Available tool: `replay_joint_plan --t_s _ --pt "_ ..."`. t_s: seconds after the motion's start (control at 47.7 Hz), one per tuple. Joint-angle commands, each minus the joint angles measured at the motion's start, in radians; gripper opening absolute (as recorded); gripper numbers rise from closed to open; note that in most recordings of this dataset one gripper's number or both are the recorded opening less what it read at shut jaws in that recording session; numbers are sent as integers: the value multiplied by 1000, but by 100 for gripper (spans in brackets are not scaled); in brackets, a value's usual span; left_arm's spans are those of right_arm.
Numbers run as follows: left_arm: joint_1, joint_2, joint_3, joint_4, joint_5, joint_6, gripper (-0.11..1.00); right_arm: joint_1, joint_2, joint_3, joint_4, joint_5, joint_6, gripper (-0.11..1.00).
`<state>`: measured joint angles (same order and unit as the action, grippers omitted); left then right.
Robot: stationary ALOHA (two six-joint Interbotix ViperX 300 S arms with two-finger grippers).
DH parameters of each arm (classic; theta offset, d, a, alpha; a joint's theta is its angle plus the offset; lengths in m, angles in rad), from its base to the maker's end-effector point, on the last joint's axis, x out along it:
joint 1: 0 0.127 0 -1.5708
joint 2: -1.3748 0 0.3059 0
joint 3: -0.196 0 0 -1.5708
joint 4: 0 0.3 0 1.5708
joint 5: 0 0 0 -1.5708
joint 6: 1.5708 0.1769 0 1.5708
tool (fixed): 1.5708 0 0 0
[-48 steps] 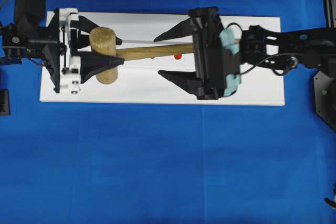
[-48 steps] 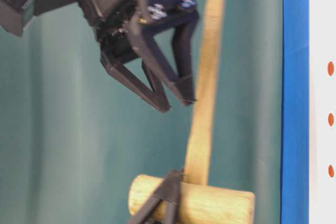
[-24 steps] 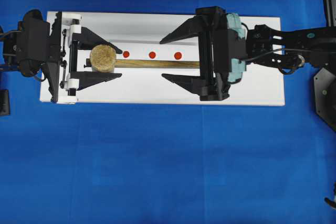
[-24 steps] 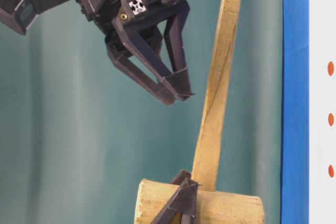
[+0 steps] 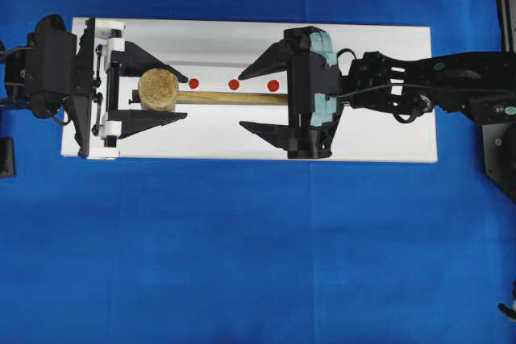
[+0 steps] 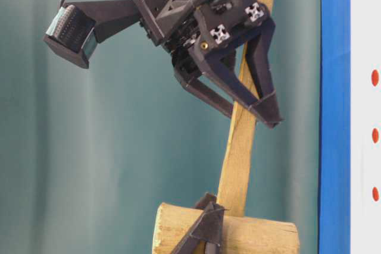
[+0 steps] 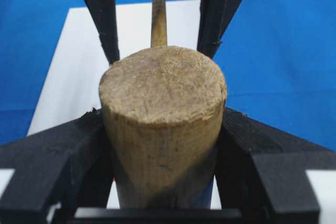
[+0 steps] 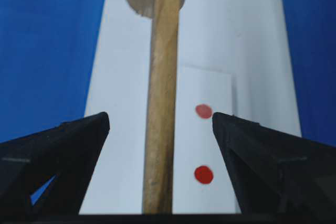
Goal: Hit the mark with a hammer.
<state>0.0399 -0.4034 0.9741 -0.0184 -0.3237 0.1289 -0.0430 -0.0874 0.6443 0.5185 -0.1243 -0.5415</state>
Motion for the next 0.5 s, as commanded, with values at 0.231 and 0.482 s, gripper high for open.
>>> replay_joint_plan --t_s 0.231,0.482 --pt "-2 -21 -32 -2 -14 2 45 2 3 -9 3 -72 2 47" --pt "-2 -21 -31 0 -18 2 45 5 2 -8 3 -80 2 3"
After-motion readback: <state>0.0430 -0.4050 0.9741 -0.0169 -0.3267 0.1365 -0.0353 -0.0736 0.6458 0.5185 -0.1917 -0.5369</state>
